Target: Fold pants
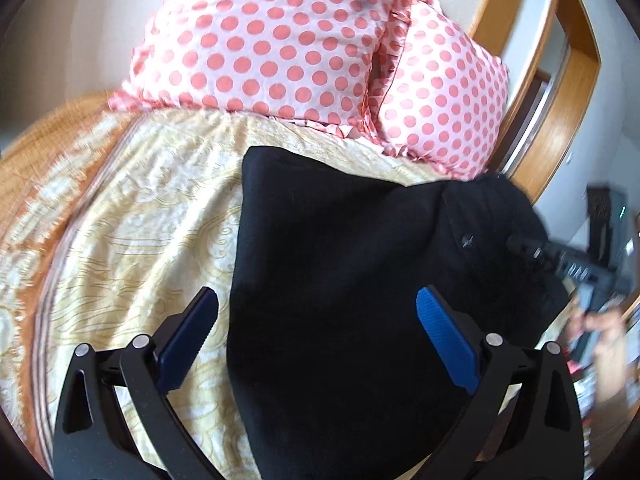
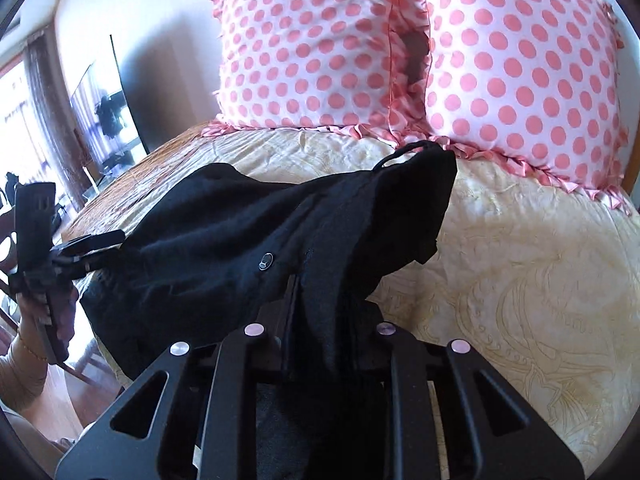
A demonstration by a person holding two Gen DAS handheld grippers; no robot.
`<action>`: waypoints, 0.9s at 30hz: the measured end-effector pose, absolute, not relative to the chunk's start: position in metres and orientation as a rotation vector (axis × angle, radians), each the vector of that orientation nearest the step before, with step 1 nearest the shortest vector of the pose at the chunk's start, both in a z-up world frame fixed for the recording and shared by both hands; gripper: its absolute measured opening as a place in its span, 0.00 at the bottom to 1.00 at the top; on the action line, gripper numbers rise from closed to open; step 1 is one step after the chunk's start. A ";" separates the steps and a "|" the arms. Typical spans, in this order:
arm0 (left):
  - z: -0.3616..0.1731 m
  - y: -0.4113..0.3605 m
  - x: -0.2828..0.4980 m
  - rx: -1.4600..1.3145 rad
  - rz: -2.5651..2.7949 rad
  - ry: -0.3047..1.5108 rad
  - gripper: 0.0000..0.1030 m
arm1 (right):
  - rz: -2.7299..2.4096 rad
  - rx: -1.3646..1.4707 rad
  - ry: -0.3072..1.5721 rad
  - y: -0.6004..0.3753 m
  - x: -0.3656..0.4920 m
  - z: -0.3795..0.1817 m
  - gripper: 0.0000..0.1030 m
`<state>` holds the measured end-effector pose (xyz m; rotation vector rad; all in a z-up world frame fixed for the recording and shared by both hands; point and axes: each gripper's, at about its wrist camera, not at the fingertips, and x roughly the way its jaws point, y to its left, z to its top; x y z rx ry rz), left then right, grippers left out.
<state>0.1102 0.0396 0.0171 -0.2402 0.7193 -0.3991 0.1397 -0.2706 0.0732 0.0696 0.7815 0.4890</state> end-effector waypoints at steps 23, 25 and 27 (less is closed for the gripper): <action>0.012 0.050 0.182 -0.352 -0.399 0.911 0.08 | 0.519 0.346 0.851 -0.306 0.161 0.037 0.20; 0.020 0.045 0.180 -0.314 -0.391 0.880 0.08 | 0.525 0.356 0.823 -0.307 0.162 0.045 0.19; 0.030 0.040 0.181 -0.299 -0.406 0.847 0.08 | 0.525 0.358 0.806 -0.307 0.167 0.052 0.18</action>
